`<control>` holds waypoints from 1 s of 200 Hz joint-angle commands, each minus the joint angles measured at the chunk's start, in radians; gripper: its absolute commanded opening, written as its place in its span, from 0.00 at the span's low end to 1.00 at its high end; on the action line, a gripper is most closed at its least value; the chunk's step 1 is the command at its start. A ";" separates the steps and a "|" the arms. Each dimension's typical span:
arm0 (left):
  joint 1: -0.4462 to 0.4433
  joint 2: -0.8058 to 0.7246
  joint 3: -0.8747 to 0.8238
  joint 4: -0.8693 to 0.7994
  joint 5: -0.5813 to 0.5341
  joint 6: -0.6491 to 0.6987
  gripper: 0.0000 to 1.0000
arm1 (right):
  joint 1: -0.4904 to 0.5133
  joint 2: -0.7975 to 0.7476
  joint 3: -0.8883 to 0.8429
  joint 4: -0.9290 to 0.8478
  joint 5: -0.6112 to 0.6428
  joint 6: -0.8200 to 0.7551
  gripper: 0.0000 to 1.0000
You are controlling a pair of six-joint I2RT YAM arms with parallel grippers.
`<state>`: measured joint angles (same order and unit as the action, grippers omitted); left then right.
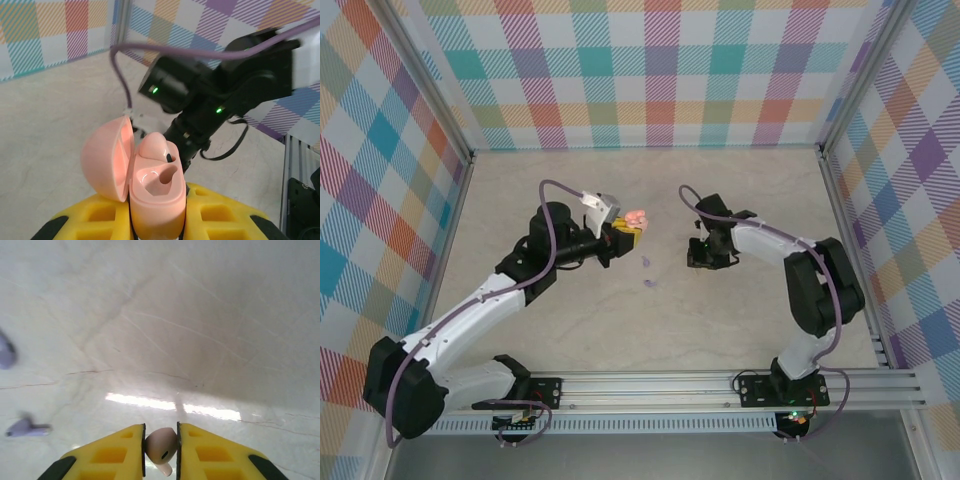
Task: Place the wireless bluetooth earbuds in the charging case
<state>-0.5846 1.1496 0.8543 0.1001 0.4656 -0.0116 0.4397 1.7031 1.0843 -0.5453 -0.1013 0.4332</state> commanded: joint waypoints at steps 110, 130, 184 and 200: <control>-0.009 0.142 -0.032 0.177 -0.130 -0.166 0.15 | -0.024 -0.361 -0.092 0.299 -0.300 0.058 0.22; -0.009 0.149 -0.050 0.220 -0.114 -0.169 0.15 | -0.024 -0.398 -0.087 0.342 -0.337 0.066 0.22; -0.008 0.156 -0.097 0.325 -0.063 -0.159 0.16 | -0.022 -0.464 -0.061 0.453 -0.436 0.087 0.22; -0.008 0.160 -0.108 0.346 -0.044 -0.146 0.16 | -0.023 -0.467 -0.051 0.476 -0.466 0.098 0.22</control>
<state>-0.5850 1.3025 0.7708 0.3492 0.3763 -0.1680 0.4175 1.2579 1.0027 -0.1570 -0.4812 0.5098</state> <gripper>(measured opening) 0.216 0.225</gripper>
